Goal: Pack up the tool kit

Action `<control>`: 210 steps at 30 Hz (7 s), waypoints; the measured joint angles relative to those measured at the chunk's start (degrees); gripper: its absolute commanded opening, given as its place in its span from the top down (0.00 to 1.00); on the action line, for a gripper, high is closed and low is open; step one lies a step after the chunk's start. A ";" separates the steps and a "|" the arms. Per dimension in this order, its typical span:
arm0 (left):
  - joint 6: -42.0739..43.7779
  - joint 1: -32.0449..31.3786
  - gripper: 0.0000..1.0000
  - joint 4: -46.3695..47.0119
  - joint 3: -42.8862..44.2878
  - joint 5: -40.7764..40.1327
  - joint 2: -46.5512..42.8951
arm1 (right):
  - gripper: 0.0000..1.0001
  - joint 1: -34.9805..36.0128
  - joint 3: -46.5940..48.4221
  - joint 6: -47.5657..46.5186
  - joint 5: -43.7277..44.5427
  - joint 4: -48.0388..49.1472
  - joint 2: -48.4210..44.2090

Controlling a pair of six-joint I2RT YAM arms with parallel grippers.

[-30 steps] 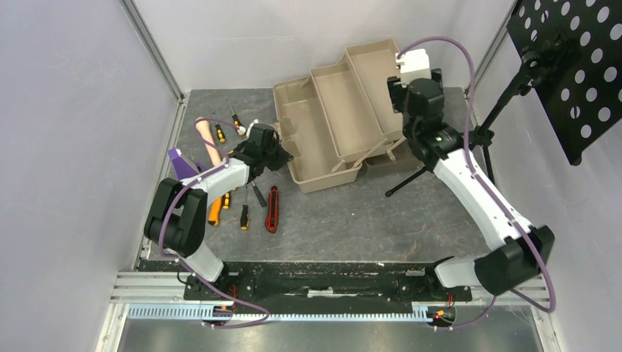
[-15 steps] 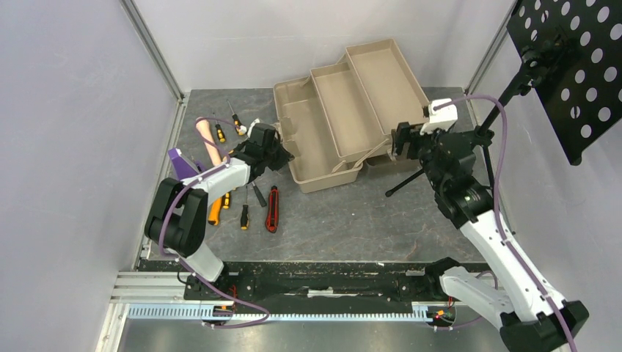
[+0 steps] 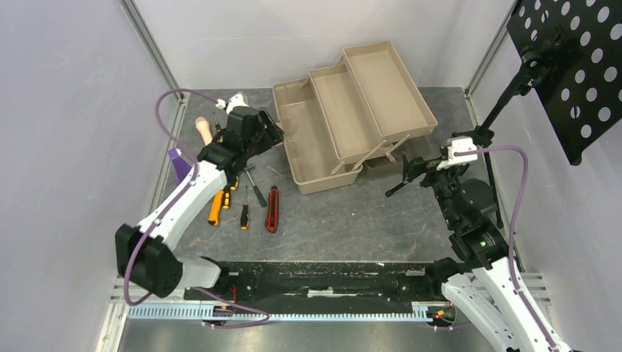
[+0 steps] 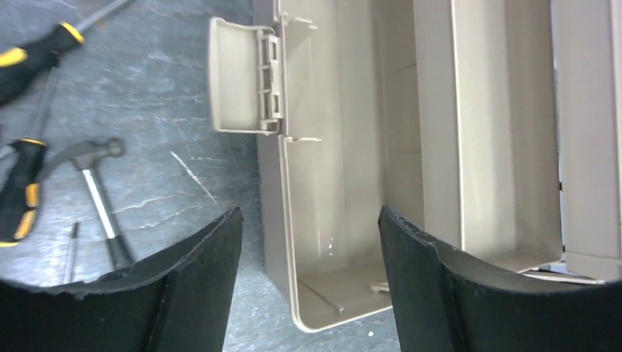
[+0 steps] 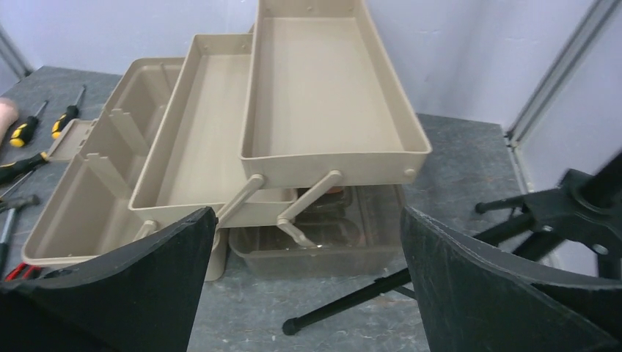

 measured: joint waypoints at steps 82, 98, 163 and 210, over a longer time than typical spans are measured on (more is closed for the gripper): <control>-1.55 -11.23 0.98 -17.29 -15.28 -1.60 -10.32 | 0.02 1.22 -30.84 -7.30 18.45 18.08 -31.71; 0.70 -10.38 0.98 -9.66 12.76 2.19 12.55 | 0.02 1.60 -30.88 -7.30 18.51 18.05 -31.76; 12.46 17.86 0.25 -21.24 -14.29 -4.04 -10.86 | 0.02 2.12 -31.10 -7.52 18.49 18.03 -31.98; 8.94 28.68 0.40 -19.93 -25.55 1.51 -12.44 | 0.02 5.29 -31.63 -8.17 18.69 18.43 -32.02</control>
